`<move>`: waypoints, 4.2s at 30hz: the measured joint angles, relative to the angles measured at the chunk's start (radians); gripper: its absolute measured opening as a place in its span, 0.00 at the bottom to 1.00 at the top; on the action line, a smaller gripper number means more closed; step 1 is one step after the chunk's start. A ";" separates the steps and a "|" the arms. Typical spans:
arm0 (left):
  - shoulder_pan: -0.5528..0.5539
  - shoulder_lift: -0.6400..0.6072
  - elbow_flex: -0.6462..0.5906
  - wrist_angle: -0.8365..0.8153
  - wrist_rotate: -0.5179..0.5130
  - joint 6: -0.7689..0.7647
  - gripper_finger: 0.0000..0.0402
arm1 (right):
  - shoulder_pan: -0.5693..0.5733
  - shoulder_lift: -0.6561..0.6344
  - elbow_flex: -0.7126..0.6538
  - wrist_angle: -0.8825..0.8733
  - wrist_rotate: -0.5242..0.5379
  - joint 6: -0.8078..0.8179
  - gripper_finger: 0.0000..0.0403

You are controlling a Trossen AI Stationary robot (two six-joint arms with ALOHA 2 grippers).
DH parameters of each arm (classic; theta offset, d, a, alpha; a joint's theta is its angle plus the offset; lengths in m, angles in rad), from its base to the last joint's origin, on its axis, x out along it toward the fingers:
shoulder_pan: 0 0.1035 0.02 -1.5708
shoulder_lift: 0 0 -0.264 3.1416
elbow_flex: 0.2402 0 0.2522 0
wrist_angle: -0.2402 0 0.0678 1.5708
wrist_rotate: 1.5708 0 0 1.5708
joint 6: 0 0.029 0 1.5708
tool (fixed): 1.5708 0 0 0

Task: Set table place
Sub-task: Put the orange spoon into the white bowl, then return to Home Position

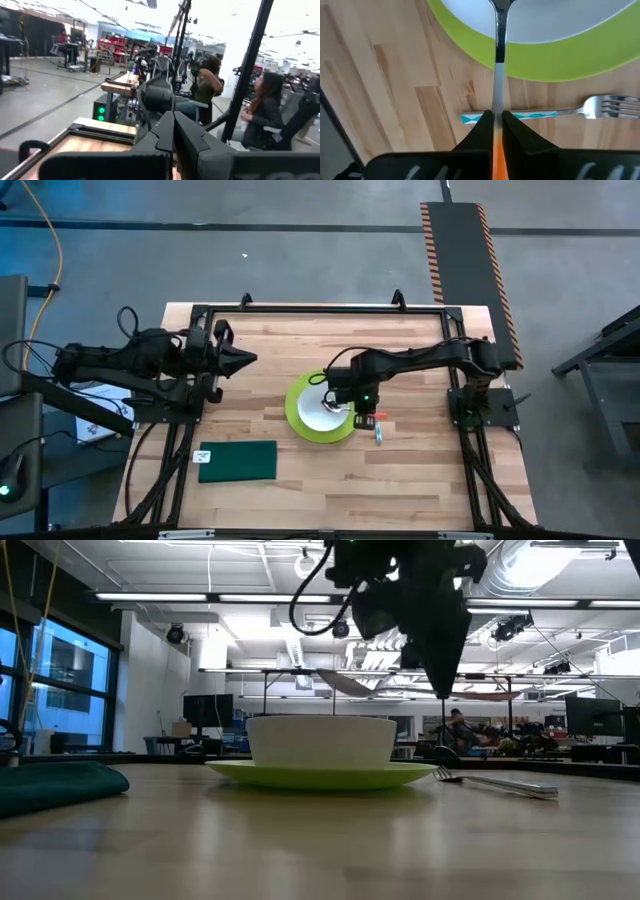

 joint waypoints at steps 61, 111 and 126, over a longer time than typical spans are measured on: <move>0.000 -0.023 0.000 -0.033 -0.073 0.029 0.00 | -0.085 0.079 -0.001 0.130 -0.099 0.073 0.16; 0.000 -0.061 0.007 -0.197 -0.086 0.031 0.00 | -0.097 -0.933 -0.933 1.420 0.101 0.038 0.15; 0.000 -0.143 0.064 -0.406 -0.136 0.028 0.00 | -0.096 -0.963 -0.905 1.532 0.077 -0.033 0.01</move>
